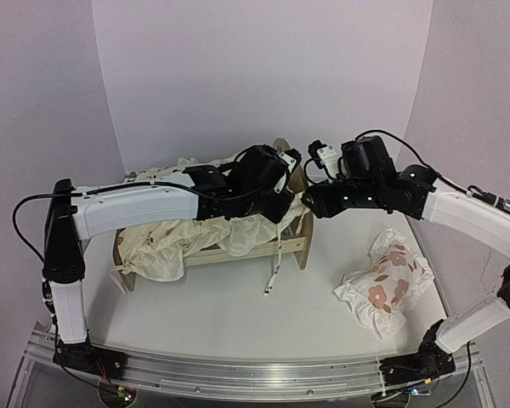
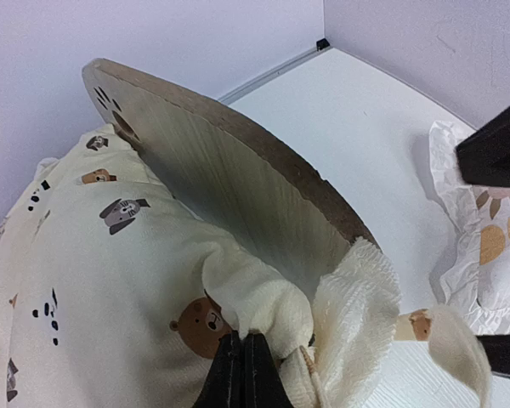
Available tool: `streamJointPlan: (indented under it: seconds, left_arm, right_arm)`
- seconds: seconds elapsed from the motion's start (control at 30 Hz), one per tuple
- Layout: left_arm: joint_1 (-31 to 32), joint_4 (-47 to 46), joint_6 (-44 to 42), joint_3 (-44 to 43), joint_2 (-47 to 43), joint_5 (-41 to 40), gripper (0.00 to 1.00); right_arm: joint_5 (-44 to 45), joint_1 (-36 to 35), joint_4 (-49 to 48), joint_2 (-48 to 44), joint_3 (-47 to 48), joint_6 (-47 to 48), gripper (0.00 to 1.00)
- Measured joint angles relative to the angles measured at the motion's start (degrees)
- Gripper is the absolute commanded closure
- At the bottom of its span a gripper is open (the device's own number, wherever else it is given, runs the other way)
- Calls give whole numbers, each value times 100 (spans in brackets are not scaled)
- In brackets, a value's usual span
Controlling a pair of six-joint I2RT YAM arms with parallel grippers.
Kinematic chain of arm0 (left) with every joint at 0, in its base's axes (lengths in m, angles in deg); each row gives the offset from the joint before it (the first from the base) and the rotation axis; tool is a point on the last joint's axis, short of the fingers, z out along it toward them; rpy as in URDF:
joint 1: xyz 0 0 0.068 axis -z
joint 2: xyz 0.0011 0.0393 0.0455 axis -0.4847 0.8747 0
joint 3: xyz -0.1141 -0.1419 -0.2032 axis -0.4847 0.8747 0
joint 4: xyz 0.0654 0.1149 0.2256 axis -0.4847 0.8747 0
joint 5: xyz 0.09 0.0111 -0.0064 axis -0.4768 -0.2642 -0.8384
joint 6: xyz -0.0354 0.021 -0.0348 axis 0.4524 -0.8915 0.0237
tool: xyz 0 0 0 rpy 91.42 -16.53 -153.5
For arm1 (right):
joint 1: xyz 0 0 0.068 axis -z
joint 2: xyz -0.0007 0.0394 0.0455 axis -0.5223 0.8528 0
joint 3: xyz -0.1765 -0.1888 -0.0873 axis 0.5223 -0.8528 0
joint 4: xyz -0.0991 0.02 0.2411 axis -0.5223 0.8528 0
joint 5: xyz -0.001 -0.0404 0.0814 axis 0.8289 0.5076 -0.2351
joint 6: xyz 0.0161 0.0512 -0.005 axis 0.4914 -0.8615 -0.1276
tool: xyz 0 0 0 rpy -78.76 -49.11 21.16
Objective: Set up the pet bed
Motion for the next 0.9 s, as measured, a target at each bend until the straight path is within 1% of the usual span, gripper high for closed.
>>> streamJointPlan:
  seconds: [0.13,0.27,0.37,0.6,0.9]
  left_arm:
    - [4,157,46,-281,386,23,100]
    - [11,268,96,-374,637,-109,100]
    - [10,333,164,-420,744,-292,100]
    - [-34,550,224,-936,947,-852,100]
    - [-90,650,332,-1055,1032,-839,99]
  right_arm:
    - [13,3,68,-623,-382,-299,38]
    - [-18,3,176,-947,-720,-510,38]
    - [-48,3,214,-1015,-912,-631,38]
    - [-209,3,298,-1039,-1191,-885,41]
    - [-217,3,246,-1043,-1505,-1072,42]
